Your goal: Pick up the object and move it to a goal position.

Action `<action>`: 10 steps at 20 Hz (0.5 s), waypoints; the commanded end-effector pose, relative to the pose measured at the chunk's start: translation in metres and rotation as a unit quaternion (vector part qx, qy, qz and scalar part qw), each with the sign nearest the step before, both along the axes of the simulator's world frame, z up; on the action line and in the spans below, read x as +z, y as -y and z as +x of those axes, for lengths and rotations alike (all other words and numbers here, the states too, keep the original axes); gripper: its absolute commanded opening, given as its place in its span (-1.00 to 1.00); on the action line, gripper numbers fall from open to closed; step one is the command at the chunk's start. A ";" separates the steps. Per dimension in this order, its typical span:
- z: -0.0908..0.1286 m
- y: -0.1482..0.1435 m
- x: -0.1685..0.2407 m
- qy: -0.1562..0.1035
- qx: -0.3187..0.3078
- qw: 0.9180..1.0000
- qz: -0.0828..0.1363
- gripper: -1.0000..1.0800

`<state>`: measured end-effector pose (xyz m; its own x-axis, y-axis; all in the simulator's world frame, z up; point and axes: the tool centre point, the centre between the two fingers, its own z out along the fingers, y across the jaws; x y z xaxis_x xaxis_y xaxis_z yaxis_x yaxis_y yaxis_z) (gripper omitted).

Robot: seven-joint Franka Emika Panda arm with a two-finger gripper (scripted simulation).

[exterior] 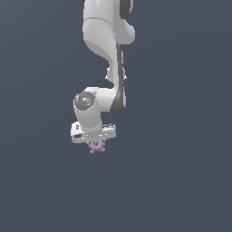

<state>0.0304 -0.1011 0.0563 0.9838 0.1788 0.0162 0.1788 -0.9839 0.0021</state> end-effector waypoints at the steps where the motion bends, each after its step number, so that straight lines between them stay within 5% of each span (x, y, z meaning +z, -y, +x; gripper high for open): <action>1: -0.001 -0.006 0.007 0.000 0.000 1.000 0.000 -1.00; 10: -0.012 -0.048 0.059 -0.001 0.000 1.000 0.000 -1.00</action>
<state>0.0203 -0.0626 0.1028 0.9841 0.1773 0.0124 0.1773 -0.9842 0.0019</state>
